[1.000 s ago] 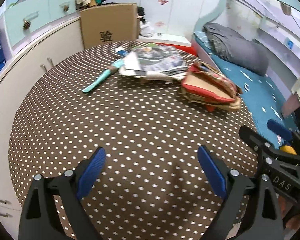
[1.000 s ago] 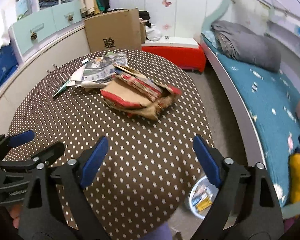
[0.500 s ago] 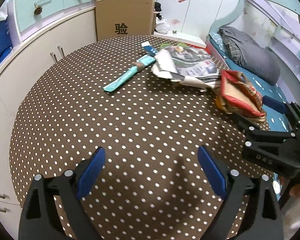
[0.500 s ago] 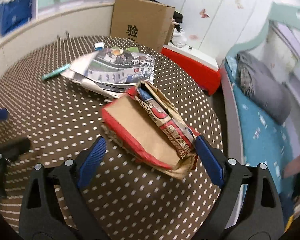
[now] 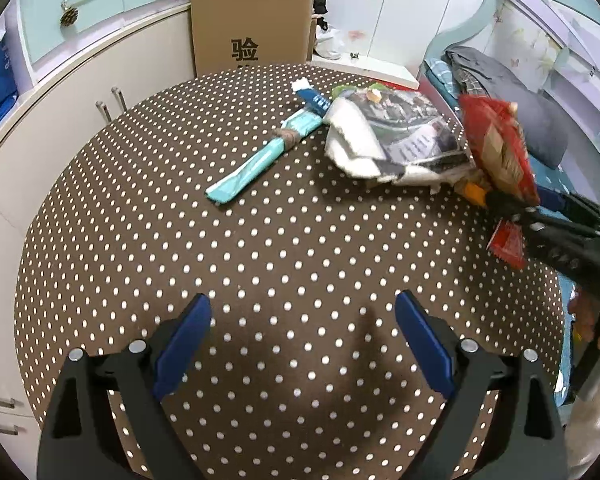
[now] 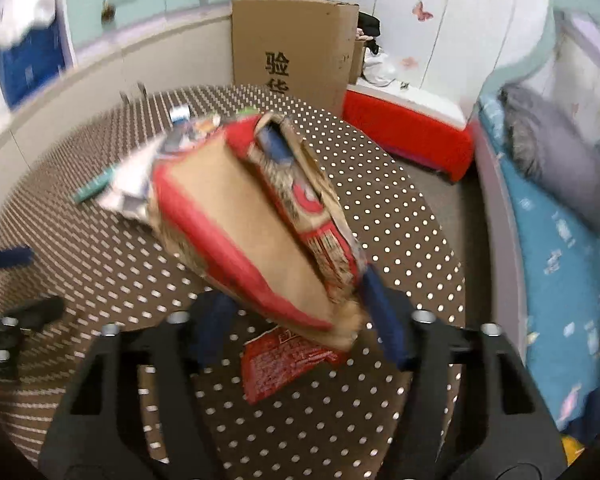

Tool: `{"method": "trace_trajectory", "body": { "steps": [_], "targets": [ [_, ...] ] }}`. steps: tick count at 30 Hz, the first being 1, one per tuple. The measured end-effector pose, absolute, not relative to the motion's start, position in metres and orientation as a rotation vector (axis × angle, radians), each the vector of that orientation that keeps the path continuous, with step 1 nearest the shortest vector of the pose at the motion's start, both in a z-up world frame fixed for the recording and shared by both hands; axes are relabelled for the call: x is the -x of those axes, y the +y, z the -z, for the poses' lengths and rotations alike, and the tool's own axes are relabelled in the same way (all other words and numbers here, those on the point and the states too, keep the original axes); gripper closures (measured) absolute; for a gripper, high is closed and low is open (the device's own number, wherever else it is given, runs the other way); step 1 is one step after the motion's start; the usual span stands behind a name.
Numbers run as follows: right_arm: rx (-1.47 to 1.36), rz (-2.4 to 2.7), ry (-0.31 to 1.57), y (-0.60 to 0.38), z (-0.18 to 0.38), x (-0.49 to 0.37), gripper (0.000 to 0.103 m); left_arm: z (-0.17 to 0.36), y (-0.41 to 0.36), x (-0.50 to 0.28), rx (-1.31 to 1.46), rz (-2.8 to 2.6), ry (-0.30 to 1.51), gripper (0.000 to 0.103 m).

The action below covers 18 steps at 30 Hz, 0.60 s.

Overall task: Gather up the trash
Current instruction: 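Grasp the orange lid with the left gripper while the right gripper holds the paper bag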

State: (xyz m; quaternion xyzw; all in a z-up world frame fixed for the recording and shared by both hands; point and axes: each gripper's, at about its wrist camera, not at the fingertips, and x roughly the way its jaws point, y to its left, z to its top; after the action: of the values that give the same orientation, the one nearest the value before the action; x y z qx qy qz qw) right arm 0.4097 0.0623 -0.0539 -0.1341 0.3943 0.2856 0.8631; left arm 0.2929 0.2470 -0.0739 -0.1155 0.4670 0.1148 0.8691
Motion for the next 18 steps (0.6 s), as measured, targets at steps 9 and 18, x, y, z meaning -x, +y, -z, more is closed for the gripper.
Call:
{"method": "trace_trajectory", "body": {
  "steps": [9,18],
  "targets": [
    [0.124,-0.603,0.853,0.026,0.047,-0.406,0.069,0.062,0.228,-0.318,0.207,-0.177,0.959,0.012],
    [0.027,-0.598,0.785,-0.013,0.027,-0.381,0.071,0.067,0.181,-0.349,0.164,-0.039,0.985,0.012]
  ]
}}
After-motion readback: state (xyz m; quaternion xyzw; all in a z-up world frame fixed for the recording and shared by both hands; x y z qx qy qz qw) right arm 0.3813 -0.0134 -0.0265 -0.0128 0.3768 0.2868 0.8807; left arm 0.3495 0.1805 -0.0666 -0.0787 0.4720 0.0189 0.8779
